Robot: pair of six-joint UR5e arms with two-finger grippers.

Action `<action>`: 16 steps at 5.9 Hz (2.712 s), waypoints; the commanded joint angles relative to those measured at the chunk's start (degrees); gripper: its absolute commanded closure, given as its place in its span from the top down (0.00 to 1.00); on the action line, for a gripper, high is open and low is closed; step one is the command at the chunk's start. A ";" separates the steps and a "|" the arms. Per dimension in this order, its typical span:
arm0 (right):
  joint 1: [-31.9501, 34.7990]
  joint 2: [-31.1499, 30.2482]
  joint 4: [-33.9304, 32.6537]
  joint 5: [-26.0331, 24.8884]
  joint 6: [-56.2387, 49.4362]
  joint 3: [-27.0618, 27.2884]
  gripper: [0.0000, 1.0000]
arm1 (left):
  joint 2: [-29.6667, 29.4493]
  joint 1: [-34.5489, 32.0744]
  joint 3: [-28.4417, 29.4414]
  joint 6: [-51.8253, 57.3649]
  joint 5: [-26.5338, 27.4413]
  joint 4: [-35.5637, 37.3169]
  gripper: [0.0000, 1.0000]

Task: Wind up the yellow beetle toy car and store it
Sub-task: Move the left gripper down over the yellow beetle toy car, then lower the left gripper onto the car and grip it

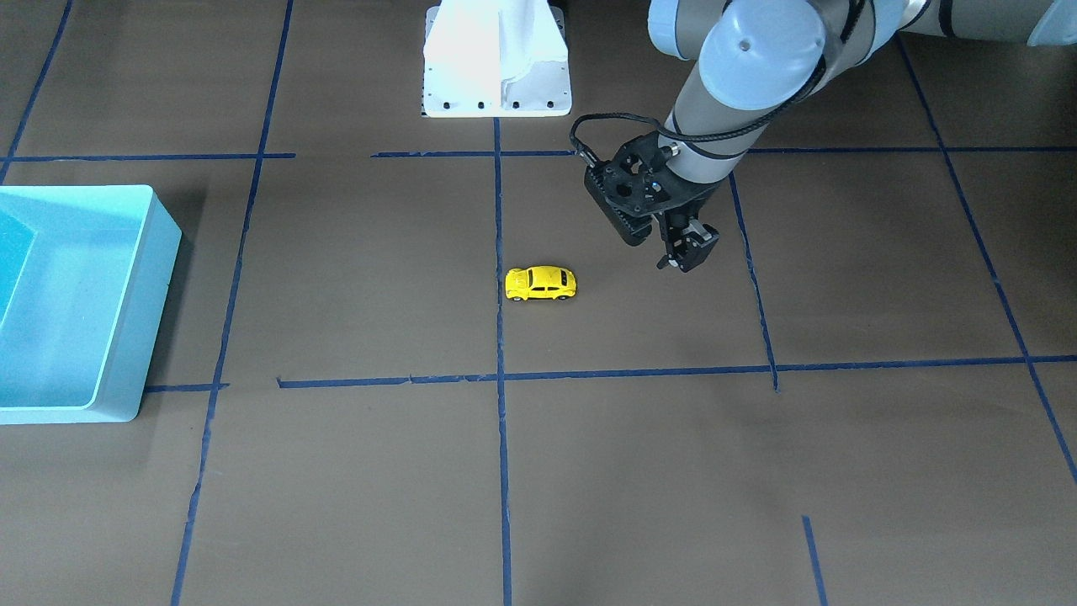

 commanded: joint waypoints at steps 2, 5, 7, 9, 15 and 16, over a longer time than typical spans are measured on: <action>0.00 0.00 0.00 -0.02 0.00 0.00 1.00 | -9.22 6.39 8.07 7.98 9.49 0.27 1.00; 0.00 0.00 -0.09 0.07 0.00 -0.09 1.00 | -11.62 11.68 12.66 15.55 16.79 1.57 1.00; -0.09 0.00 -0.09 -0.02 0.00 -0.18 1.00 | -13.54 13.54 18.43 15.21 16.88 1.50 1.00; -0.09 0.00 -0.17 0.07 0.00 -0.18 1.00 | -15.92 15.12 22.93 14.94 19.51 1.32 1.00; -0.18 0.00 -0.17 0.07 0.00 -0.27 1.00 | -19.01 18.36 30.41 12.93 24.95 -0.96 1.00; -0.09 0.00 -0.17 0.07 0.00 -0.27 1.00 | -19.09 18.37 30.85 12.83 28.09 -2.27 1.00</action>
